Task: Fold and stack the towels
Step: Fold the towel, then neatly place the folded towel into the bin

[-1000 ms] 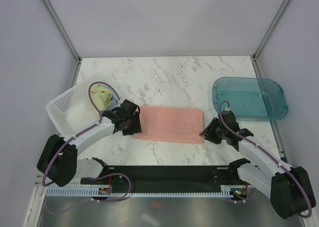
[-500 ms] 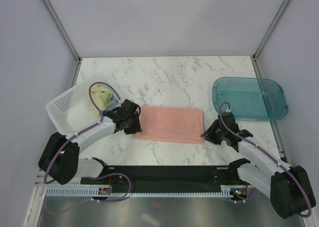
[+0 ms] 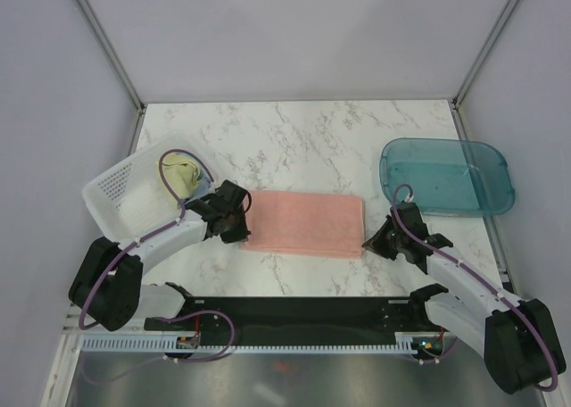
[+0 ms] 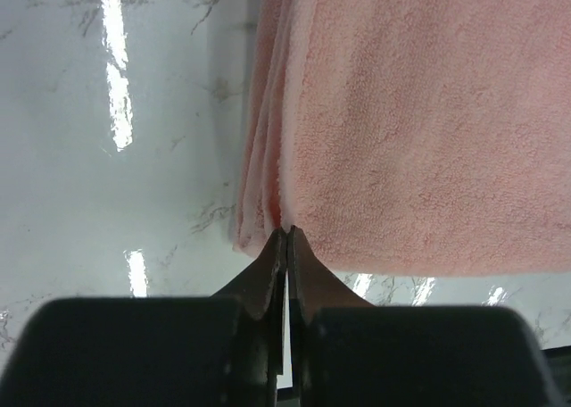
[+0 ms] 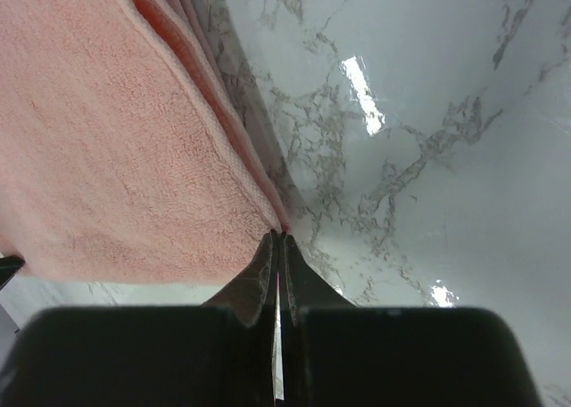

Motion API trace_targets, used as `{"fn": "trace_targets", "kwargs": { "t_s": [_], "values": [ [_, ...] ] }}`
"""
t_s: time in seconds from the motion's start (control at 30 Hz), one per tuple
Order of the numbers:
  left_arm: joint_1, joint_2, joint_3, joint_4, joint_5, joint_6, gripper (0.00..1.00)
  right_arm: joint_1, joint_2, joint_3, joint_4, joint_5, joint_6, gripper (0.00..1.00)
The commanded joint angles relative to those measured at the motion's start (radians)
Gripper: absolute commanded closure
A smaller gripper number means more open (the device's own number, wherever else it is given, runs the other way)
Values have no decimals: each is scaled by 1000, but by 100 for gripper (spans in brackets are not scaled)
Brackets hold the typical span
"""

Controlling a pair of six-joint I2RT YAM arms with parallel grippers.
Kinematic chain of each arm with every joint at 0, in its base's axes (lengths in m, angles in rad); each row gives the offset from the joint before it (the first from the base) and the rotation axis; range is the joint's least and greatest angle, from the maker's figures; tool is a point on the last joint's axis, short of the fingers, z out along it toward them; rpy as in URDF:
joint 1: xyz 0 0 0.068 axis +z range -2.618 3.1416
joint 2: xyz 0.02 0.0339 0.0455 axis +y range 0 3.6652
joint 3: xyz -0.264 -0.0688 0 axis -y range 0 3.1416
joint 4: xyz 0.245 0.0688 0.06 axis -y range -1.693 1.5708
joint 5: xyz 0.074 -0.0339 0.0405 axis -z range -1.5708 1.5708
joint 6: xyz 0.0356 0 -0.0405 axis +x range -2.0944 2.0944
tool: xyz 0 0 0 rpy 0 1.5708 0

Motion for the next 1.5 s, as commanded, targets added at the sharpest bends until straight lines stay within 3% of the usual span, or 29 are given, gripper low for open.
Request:
{"fn": "trace_targets", "kwargs": {
  "t_s": [0.0, 0.2, 0.87, 1.2, 1.47],
  "values": [
    [2, 0, 23, -37, -45, -34, 98, 1, -7, 20, 24, 22, -22, 100],
    [2, -4, 107, -95, -73, -18, 98, 1, -27, 83, -6, 11, -59, 100],
    [1, -75, 153, -209, -102, -11, 98, 1, -102, 193, -129, -155, -76, 100],
    [1, 26, 55, -195, -162, -24, 98, 1, -348, -214, 3, -282, 95, 100],
    [1, 28, 40, -223, -217, -7, 98, 3, -353, -227, -11, -163, 27, 100]
  ]
}}
